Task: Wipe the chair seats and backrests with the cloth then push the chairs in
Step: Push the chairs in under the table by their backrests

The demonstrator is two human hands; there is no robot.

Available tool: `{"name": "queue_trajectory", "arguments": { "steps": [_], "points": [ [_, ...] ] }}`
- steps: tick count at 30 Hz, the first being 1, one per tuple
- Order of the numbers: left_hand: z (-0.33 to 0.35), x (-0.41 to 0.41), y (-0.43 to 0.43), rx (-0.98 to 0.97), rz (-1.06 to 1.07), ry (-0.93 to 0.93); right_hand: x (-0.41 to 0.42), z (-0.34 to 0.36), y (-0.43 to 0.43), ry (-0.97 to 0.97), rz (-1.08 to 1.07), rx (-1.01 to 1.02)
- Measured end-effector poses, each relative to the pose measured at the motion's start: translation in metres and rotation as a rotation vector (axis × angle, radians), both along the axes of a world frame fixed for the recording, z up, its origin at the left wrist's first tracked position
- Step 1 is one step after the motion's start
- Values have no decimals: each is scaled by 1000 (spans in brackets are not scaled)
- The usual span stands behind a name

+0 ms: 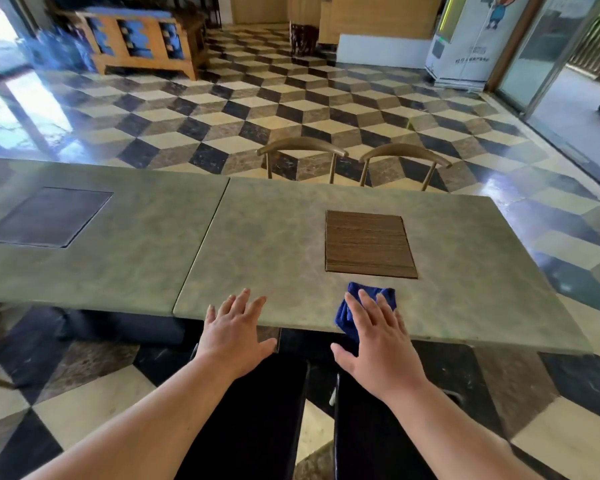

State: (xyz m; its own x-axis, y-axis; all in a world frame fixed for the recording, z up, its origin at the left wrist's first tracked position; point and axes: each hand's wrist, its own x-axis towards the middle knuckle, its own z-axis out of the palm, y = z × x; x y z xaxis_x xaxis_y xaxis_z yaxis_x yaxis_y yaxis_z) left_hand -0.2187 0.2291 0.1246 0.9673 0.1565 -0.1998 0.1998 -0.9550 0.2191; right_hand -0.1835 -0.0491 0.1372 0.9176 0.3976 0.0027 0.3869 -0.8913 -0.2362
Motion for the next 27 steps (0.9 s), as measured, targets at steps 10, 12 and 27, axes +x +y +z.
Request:
{"name": "queue_trajectory", "arguments": {
  "steps": [10, 12, 27],
  "points": [
    [-65, -145, 71, 43, 190, 184, -100, -50, 55, 144, 171, -39],
    [-79, -182, 78, 35, 230, 246, -125, -67, 63, 192, 219, -32],
    [-157, -282, 95, 66, -61, 719, -225, -151, 101, 651, 337, -226]
  ]
}}
